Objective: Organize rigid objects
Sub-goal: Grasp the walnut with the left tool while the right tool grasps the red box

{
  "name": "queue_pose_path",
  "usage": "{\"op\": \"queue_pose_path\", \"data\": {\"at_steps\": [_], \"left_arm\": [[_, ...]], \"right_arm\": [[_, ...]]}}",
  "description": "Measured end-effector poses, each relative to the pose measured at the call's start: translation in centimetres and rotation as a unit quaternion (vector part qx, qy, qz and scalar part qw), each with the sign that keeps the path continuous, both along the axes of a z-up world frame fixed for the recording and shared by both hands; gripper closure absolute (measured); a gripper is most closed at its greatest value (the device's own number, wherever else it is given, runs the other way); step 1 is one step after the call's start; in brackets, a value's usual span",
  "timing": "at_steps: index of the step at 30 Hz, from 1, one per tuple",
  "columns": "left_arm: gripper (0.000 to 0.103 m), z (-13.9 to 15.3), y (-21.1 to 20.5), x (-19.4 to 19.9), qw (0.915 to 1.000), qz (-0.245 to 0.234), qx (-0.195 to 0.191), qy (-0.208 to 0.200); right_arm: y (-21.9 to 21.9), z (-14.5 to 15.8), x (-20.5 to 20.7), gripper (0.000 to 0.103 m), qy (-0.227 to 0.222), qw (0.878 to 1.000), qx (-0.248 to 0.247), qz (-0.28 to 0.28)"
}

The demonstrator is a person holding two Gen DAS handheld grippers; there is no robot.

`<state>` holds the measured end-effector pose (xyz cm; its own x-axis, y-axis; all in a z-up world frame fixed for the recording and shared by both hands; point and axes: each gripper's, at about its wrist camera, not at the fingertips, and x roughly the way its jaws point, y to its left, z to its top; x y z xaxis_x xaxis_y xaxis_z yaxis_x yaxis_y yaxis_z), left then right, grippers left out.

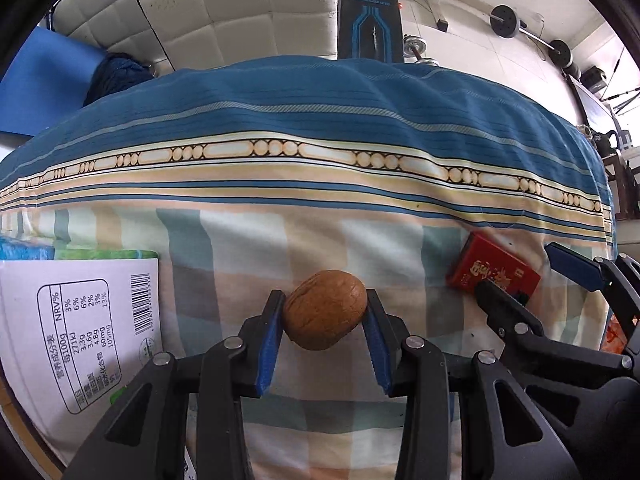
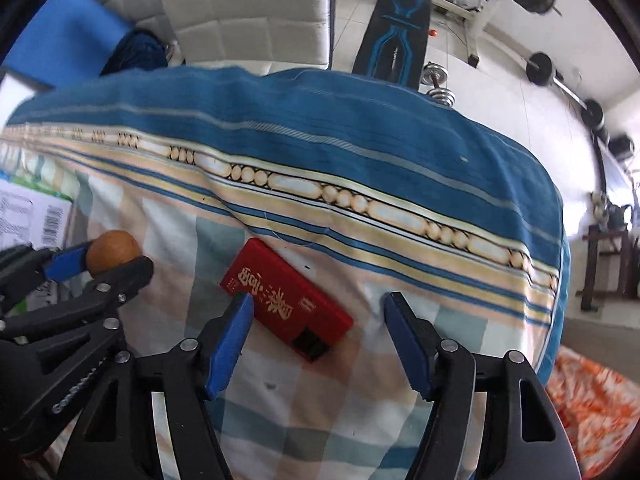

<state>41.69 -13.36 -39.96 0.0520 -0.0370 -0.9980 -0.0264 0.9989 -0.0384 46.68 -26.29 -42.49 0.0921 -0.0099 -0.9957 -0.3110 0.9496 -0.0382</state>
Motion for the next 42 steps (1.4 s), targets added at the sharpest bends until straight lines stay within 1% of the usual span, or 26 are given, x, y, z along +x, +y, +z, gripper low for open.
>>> {"op": "queue_pose_path", "data": {"at_steps": [1,2,4,10,13,14,15,16,18,19,20,22,23,24,25,26,27,29,31,32,33,35,37,38,40,42], "left_arm": [[0.067,0.3,0.2,0.0,1.0,0.0,0.001,0.0],[0.067,0.1,-0.6,-0.1,1.0,0.0,0.002,0.001],[0.067,-0.1,-0.6,-0.2,1.0,0.002,0.0,0.002],[0.067,0.1,-0.4,0.1,1.0,0.002,-0.001,0.002],[0.067,-0.2,-0.4,0.5,1.0,0.0,0.0,0.002],[0.067,-0.2,-0.4,0.4,1.0,0.001,-0.001,0.002],[0.067,-0.1,-0.3,0.2,1.0,0.001,-0.002,0.002],[0.067,-0.1,-0.4,0.2,1.0,0.001,-0.003,0.003],[0.067,0.0,-0.5,-0.2,1.0,0.001,-0.005,0.003],[0.067,0.0,-0.5,-0.3,1.0,0.001,-0.006,0.003],[0.067,0.0,-0.5,-0.3,1.0,0.002,-0.007,0.003],[0.067,0.1,-0.2,-0.4,0.9999,0.008,-0.01,0.001],[0.067,0.0,-0.1,-0.5,0.9999,0.009,-0.011,0.001],[0.067,0.0,0.0,-0.6,0.9999,0.01,-0.01,0.0],[0.067,-0.1,0.1,-0.7,0.9999,0.011,-0.009,-0.001],[0.067,-0.1,0.2,-0.8,0.9999,0.012,-0.007,-0.001],[0.067,-0.3,0.3,-0.9,0.9999,0.012,-0.005,-0.001],[0.067,-0.5,0.4,-0.9,0.9999,0.012,-0.002,-0.001],[0.067,-0.5,0.4,-1.2,0.9999,0.011,0.003,-0.001],[0.067,-0.7,0.6,-1.3,0.9999,0.01,0.006,0.0],[0.067,-0.6,0.7,-1.4,0.9999,0.012,0.003,-0.001],[0.067,-0.5,0.7,-1.5,0.9999,0.011,0.003,-0.001],[0.067,-0.4,0.9,-1.6,0.9999,0.012,0.003,0.0],[0.067,-0.3,0.9,-1.6,0.9999,0.013,0.002,0.0],[0.067,-0.2,1.1,-1.9,0.9999,0.011,0.001,0.001],[0.067,-0.2,1.1,-2.4,1.0,0.009,-0.001,0.001]], "right_arm": [[0.3,0.1,-0.2,0.032,-0.004,1.0,-0.005,0.005],[0.9,0.2,-0.3,0.034,-0.008,1.0,-0.011,0.011],[1.6,0.1,-0.5,0.039,-0.01,1.0,-0.017,0.02],[1.6,0.0,-1.1,0.043,-0.006,1.0,-0.02,0.013],[1.1,0.7,-1.9,0.052,-0.005,1.0,-0.021,0.001],[0.7,1.0,-2.2,0.058,-0.004,1.0,-0.018,-0.008],[-0.1,1.2,-2.2,0.065,-0.001,1.0,-0.015,-0.02],[-0.9,1.2,-2.2,0.07,0.009,0.999,-0.011,-0.035],[-2.7,1.0,-2.2,0.09,0.048,0.996,0.017,-0.071],[-3.4,0.8,-2.3,0.09,0.067,0.993,0.039,-0.085],[-4.1,0.9,-2.4,0.09,0.072,0.99,0.069,-0.097],[-4.3,1.5,-2.5,0.088,0.055,0.991,0.083,-0.084],[-3.8,1.9,-2.5,0.083,0.042,0.994,0.074,-0.063],[-3.2,2.3,-2.7,0.075,0.027,0.997,0.062,-0.042],[-2.3,2.6,-2.8,0.07,0.012,0.999,0.044,-0.014],[-1.5,2.7,-2.9,0.063,0.005,0.999,0.035,0.01],[-0.6,2.5,-2.9,0.055,0.004,0.999,0.024,0.033],[0.7,1.8,-3.0,0.043,0.008,0.998,-0.001,0.059],[1.6,0.5,-2.9,0.043,0.003,0.996,-0.042,0.079],[1.5,0.2,-2.9,0.043,0.008,0.996,-0.037,0.077],[1.3,-0.1,-2.7,0.045,0.014,0.997,-0.037,0.068],[1.0,-0.1,-2.7,0.051,0.007,0.997,-0.048,0.06],[0.9,0.0,-2.7,0.056,0.017,0.998,-0.051,0.037],[0.5,0.2,-2.9,0.059,0.024,0.998,-0.05,0.022],[-0.9,0.5,-3.1,0.061,0.057,0.997,-0.035,-0.039],[-2.8,0.9,-3.5,0.062,0.088,0.991,0.004,-0.103]]}}
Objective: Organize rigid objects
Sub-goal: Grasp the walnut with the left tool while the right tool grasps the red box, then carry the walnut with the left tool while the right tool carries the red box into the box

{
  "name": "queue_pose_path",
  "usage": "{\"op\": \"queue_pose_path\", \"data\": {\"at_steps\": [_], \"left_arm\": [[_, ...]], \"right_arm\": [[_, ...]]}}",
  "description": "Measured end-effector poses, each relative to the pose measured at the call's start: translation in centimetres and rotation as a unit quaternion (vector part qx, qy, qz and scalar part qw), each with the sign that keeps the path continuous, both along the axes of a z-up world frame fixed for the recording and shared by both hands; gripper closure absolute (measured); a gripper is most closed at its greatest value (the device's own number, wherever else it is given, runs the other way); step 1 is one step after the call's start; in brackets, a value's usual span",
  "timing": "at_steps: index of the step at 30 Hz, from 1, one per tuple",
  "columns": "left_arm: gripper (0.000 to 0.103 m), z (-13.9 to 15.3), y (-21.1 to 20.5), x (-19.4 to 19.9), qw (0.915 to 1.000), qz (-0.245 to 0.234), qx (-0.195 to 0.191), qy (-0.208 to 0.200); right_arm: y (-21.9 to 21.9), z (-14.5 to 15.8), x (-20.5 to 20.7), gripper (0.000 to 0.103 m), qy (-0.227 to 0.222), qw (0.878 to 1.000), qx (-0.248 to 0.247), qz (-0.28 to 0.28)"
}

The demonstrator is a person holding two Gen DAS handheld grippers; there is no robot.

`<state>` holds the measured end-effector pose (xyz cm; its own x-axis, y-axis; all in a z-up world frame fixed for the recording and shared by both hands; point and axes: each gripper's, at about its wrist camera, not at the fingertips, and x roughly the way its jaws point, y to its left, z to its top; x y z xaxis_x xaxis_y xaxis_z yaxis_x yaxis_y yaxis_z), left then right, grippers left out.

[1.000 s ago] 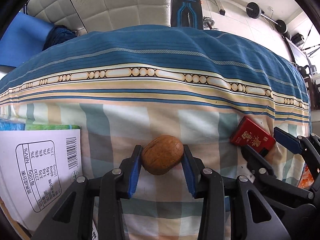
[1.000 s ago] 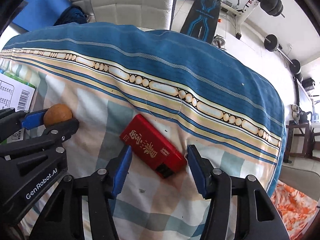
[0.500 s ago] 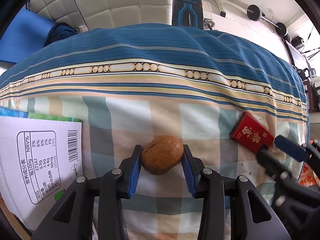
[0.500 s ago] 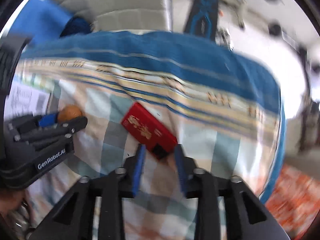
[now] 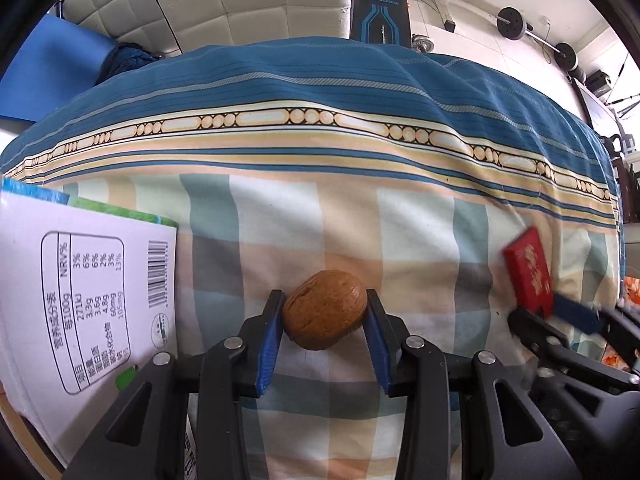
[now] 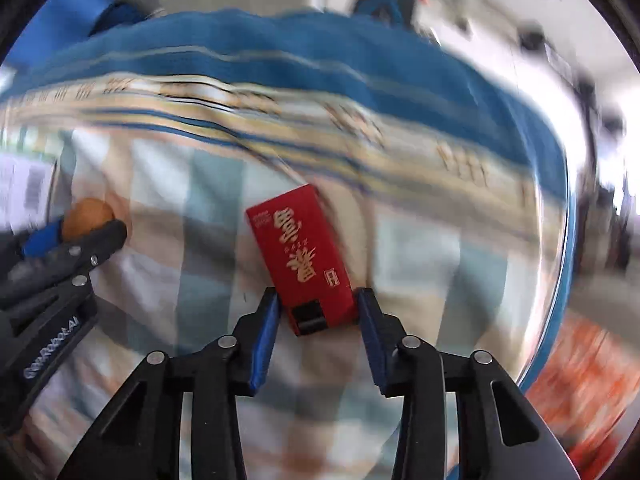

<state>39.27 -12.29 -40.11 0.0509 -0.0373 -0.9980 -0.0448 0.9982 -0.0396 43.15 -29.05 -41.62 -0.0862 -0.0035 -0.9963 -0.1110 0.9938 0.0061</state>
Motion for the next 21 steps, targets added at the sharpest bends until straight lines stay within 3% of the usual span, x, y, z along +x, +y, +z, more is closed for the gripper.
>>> {"op": "queue_pose_path", "data": {"at_steps": [5,7,9,12,15,21], "left_arm": [[0.067,0.1,-0.3,-0.5,1.0,-0.006,-0.003,0.003],[0.067,0.1,-0.4,-0.4,1.0,-0.009,-0.002,0.004],[0.067,0.1,-0.5,-0.4,0.9999,-0.011,-0.001,0.004],[0.067,0.0,-0.6,-0.5,0.9999,-0.016,0.004,0.004],[0.067,-0.1,-1.2,-0.4,0.9998,-0.018,0.008,0.005],[0.067,0.5,-1.6,-1.4,0.9997,-0.021,-0.007,0.006]], "right_arm": [[-2.6,-1.4,-1.5,0.062,0.081,0.991,0.069,-0.081],[-3.0,-1.2,-1.4,0.06,0.068,0.991,0.073,-0.086],[-2.9,-0.9,-1.2,0.05,0.054,0.992,0.072,-0.087],[-1.6,-0.7,0.1,0.05,0.037,0.995,0.044,-0.082],[-0.3,-0.5,0.2,0.059,0.023,0.998,-0.005,-0.066],[-0.5,1.1,-1.1,0.065,0.027,0.995,0.015,-0.094]]}}
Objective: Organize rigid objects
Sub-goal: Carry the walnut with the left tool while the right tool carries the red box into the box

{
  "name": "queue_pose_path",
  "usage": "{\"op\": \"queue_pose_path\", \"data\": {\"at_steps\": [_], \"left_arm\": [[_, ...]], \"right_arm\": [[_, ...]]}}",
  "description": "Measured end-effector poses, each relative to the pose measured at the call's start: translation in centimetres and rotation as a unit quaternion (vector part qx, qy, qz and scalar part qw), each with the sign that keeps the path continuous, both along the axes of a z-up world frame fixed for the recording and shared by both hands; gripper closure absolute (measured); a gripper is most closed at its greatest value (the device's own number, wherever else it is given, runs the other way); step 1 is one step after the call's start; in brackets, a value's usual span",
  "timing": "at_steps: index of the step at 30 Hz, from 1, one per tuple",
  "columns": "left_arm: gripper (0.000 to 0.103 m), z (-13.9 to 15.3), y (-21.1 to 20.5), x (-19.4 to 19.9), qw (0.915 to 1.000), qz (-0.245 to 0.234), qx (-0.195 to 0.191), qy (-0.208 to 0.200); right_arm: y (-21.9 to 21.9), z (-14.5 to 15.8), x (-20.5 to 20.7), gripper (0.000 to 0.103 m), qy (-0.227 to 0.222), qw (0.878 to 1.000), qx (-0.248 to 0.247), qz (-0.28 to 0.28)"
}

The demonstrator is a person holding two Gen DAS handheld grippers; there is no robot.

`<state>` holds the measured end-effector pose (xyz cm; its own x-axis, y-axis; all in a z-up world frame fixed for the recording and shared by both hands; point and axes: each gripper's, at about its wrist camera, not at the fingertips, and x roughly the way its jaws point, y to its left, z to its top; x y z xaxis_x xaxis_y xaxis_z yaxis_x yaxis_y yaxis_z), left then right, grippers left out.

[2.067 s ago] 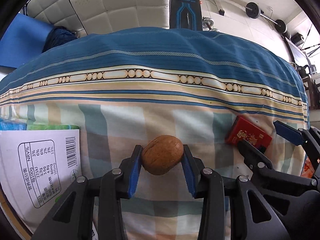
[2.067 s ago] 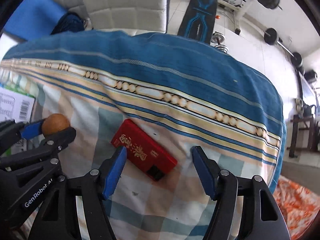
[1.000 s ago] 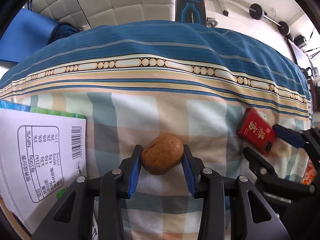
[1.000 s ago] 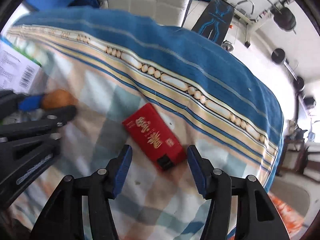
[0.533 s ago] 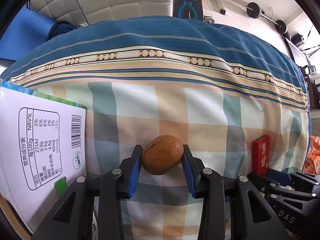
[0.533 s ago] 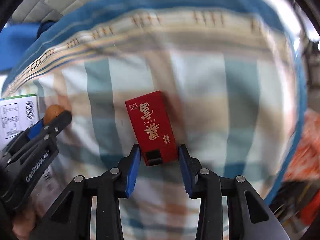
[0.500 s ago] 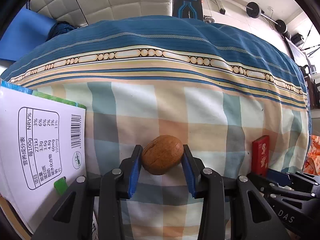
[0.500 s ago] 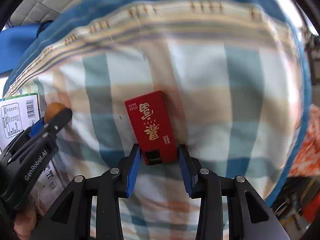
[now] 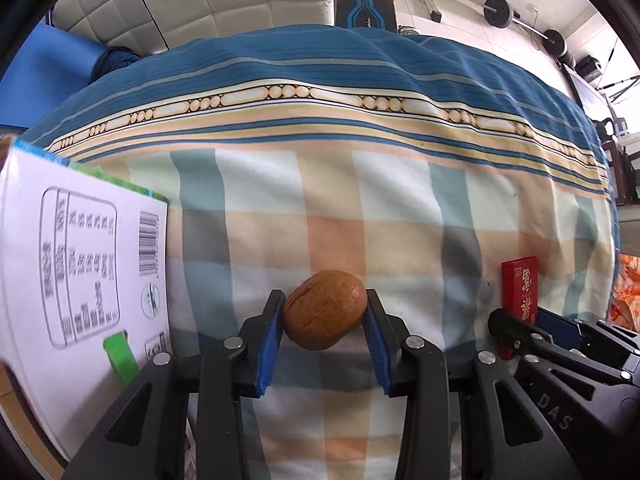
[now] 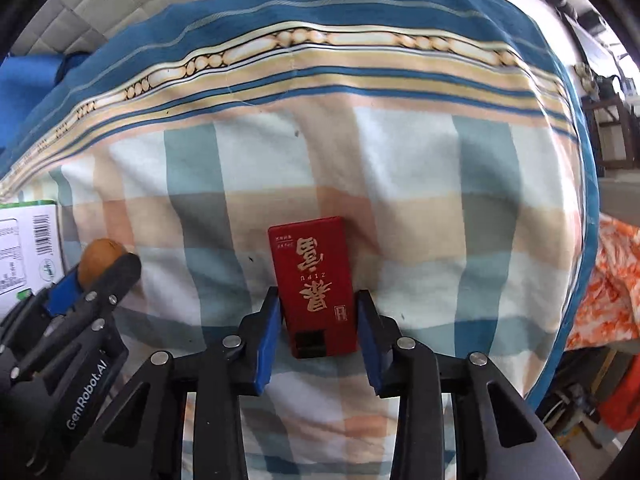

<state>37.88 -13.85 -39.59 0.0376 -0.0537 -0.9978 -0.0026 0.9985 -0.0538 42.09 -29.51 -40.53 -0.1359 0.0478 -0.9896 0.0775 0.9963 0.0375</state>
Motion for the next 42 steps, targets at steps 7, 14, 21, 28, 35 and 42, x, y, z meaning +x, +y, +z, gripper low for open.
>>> {"op": "queue_pose_path", "data": {"at_steps": [7,14,21,28,35,42], "left_arm": [[0.067,2.0,-0.3,-1.5,0.9997,-0.013,-0.021,-0.009],[0.067,7.5,-0.7,-3.8,0.9968,-0.042,-0.046,-0.049],[0.067,13.8,2.5,-7.0,0.9916,-0.058,-0.076,-0.088],[0.067,17.7,8.6,-9.8,0.9897,-0.05,-0.078,-0.109],[0.067,17.9,17.5,-11.8,0.9928,-0.01,-0.063,-0.101],[0.067,13.8,24.3,-12.4,0.9969,0.018,-0.056,-0.053]], "right_arm": [[-0.9,4.2,-3.7,0.066,-0.024,1.0,0.016,-0.013],[-0.5,9.5,-6.0,0.066,-0.059,0.997,0.039,-0.02],[1.1,14.8,-9.6,0.066,-0.092,0.994,0.056,-0.009],[8.0,16.7,-12.2,0.066,-0.114,0.989,0.092,0.008],[17.2,16.6,-14.1,0.066,-0.103,0.984,0.141,0.039],[23.7,12.8,-14.7,0.066,-0.064,0.988,0.137,0.036]]}}
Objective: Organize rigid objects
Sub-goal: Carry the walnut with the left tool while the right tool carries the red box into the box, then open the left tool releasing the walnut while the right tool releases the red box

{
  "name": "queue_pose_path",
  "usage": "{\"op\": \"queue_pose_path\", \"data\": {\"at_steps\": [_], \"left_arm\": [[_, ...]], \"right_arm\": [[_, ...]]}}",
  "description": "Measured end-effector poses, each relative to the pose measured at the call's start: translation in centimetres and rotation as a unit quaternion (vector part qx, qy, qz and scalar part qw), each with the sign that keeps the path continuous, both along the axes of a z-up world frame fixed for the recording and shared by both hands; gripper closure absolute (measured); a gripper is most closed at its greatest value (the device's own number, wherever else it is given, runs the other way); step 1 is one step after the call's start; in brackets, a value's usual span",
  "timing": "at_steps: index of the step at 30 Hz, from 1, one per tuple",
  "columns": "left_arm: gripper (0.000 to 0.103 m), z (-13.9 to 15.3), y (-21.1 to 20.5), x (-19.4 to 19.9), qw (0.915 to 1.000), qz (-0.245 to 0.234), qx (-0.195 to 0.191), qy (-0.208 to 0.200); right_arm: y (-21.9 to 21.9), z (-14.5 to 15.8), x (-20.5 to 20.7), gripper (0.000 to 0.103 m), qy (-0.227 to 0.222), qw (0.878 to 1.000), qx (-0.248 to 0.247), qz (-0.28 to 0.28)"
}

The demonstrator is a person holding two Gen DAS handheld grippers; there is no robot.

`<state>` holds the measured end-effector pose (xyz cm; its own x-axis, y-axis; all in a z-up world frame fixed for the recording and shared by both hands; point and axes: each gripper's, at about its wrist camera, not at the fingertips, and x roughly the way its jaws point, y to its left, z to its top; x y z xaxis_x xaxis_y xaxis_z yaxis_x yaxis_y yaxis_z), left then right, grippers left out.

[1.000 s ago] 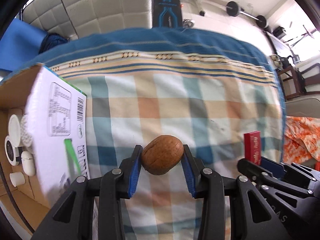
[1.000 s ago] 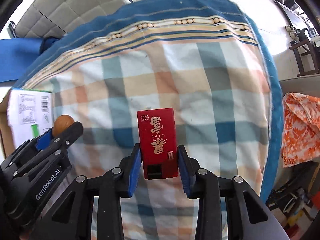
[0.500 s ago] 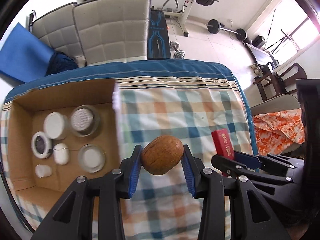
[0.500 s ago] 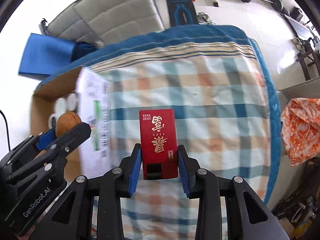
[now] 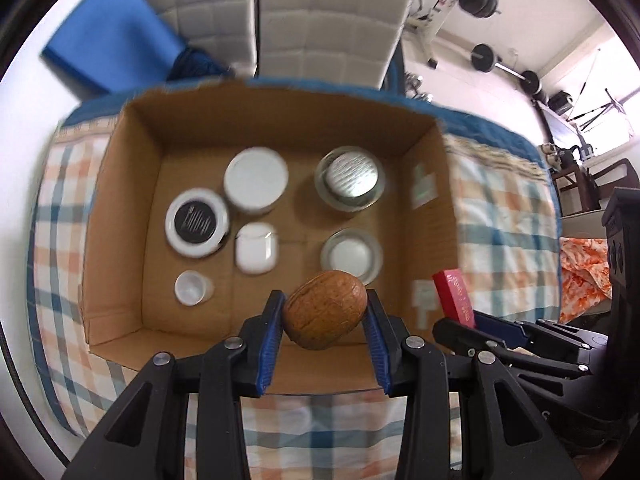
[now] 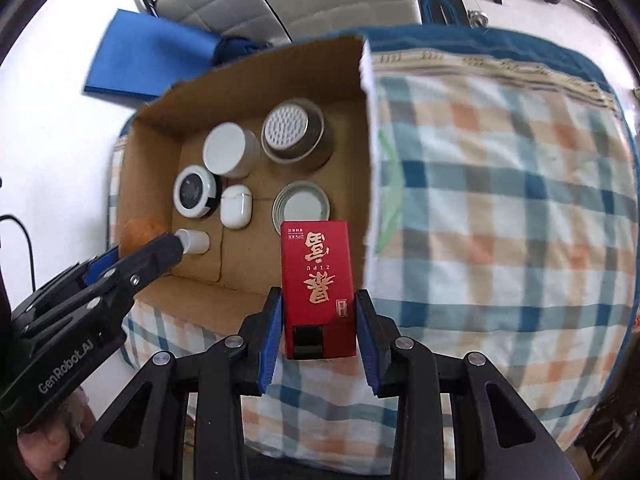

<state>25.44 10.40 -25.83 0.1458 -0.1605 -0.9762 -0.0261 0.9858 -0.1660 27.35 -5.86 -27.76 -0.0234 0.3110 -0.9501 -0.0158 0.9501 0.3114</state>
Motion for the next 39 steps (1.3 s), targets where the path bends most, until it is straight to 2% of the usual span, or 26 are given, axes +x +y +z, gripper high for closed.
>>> {"op": "queue_pose_path", "data": {"at_steps": [9,16,18,25,26,32,34,36,39], "left_arm": [[0.067,-8.2,2.5,0.7,0.9949,-0.008,-0.019,0.099],[0.067,-12.1,3.5,1.5,0.9878,-0.008,-0.032,0.152],[0.067,-12.7,3.6,1.6,0.9867,-0.01,-0.032,0.159],[0.067,-13.9,3.4,1.8,0.985,-0.013,-0.031,0.169],[0.067,-14.0,3.6,2.0,0.9848,-0.011,-0.033,0.17],[0.066,-14.4,4.5,2.2,0.9819,-0.002,-0.042,0.185],[0.061,-14.4,4.8,2.4,0.9817,0.001,-0.042,0.186],[0.048,-13.6,4.7,2.3,0.983,0.001,-0.038,0.18],[0.037,-11.8,4.4,1.9,0.9864,-0.002,-0.026,0.163]], "right_arm": [[5.3,-5.7,0.7,0.066,0.066,0.998,-0.012,0.006],[7.2,-9.7,1.2,0.067,0.119,0.992,-0.027,0.014],[7.6,-10.1,1.2,0.067,0.115,0.993,-0.035,0.018],[9.3,-9.0,0.9,0.071,0.054,0.993,-0.093,0.052],[9.5,-9.0,0.8,0.082,0.05,0.992,-0.098,0.06],[9.3,-9.6,0.1,0.084,0.067,0.993,-0.079,0.051],[9.0,-9.3,0.1,0.084,0.067,0.994,-0.07,0.042],[8.6,-8.6,-0.1,0.083,0.061,0.995,-0.071,0.039],[7.5,-7.4,-0.7,0.083,0.051,0.995,-0.075,0.041]]}}
